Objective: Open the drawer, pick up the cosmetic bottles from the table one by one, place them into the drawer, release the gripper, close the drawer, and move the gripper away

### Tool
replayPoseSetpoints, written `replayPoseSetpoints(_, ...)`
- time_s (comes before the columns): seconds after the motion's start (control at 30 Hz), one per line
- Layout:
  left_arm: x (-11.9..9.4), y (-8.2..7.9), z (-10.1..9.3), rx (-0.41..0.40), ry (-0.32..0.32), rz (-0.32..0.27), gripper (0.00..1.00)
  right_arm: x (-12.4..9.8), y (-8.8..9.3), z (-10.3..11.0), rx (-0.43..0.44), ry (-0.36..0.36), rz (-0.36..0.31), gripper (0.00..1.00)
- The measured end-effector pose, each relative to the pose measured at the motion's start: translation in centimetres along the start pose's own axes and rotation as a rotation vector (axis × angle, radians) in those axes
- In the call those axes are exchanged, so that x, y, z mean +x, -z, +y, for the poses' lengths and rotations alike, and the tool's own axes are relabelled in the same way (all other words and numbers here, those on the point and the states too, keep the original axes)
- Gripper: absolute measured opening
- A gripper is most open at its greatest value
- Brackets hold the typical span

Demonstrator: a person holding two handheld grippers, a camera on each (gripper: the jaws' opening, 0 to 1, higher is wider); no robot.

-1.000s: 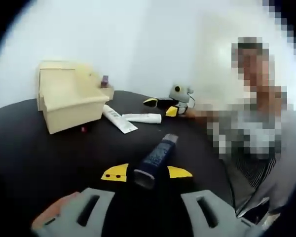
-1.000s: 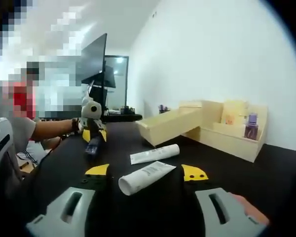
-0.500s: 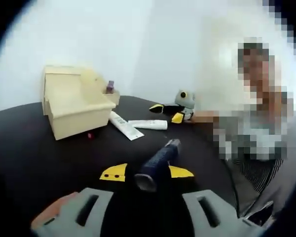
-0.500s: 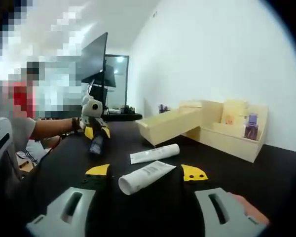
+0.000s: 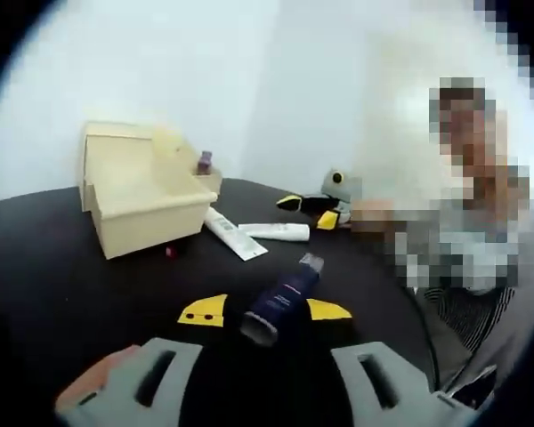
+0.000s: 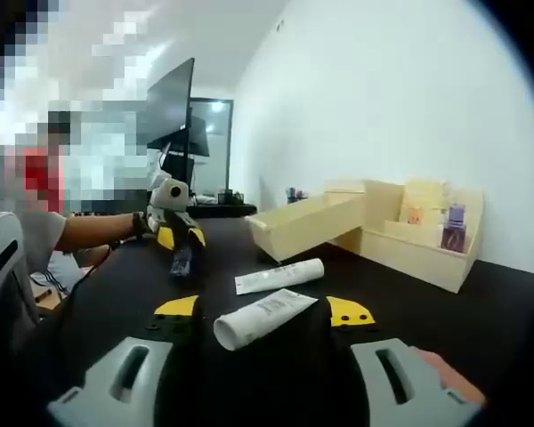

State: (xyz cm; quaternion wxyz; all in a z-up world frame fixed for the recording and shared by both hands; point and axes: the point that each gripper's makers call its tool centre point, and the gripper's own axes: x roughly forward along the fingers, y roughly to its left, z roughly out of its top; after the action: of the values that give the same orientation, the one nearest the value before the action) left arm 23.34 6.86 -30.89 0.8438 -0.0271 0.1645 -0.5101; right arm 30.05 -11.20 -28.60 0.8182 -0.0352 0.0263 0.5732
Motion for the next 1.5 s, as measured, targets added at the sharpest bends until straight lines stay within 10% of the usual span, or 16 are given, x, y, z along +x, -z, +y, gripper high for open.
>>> replayPoseSetpoints(0.23, 0.4, -1.2, -0.5, 0.019, 0.053, -0.033, 0.35, 0.0, 0.1, 0.0, 0.002, 0.001, 0.002, 0.49)
replayPoseSetpoints(0.53, 1.7, -0.9, -1.5, 0.238, 0.065, 0.149, 0.32, 0.0, 0.1, 0.0, 0.002, -0.001, 0.002, 0.49)
replayPoseSetpoints(1.5, 2.1, 2.1, -0.3, 0.224, 0.185, 0.179, 0.31, 0.0, 0.2, 0.1, 0.004, -0.005, 0.003, 0.49)
